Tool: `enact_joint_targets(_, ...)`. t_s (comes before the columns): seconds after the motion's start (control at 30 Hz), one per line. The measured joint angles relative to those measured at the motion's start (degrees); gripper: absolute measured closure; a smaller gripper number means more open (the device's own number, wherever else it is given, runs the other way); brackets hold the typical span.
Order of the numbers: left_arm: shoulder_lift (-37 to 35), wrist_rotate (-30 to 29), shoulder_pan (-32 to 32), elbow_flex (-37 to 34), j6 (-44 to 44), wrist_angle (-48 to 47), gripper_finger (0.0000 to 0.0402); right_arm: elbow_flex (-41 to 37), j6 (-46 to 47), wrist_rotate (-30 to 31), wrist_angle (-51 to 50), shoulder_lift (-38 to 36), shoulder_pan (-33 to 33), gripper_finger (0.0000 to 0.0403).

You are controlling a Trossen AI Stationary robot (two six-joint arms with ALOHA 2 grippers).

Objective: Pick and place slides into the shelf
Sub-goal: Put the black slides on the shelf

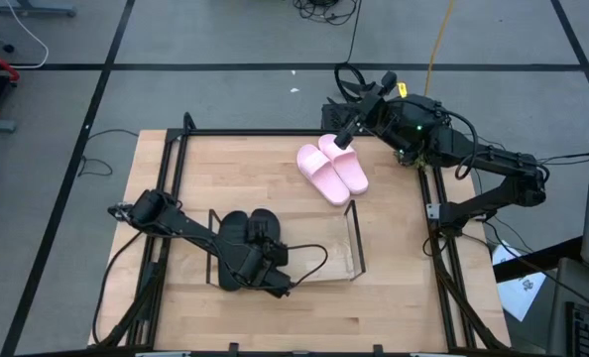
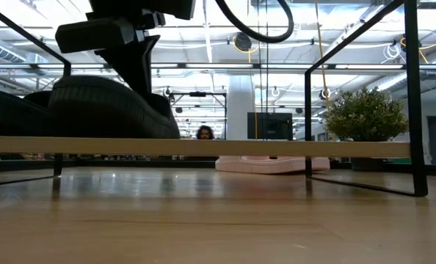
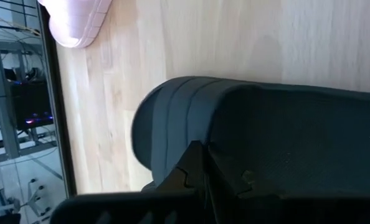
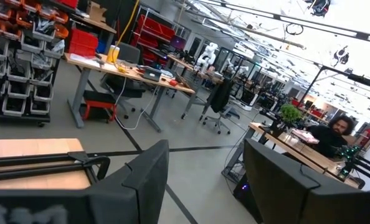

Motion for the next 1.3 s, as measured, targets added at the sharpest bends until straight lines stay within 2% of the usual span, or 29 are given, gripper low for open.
enact_joint_targets(1.0,0.0,1.98,0.07,-0.12,-1.77,2.16,0.04,0.0,-0.03,0.0,-0.18,0.0,0.0,0.0206)
enact_joint_targets(1.3,0.02,3.52,0.11,-0.12,-2.63,2.34,0.0361,0.0,-0.02,0.0,-1.33,0.0,-0.02,0.0206)
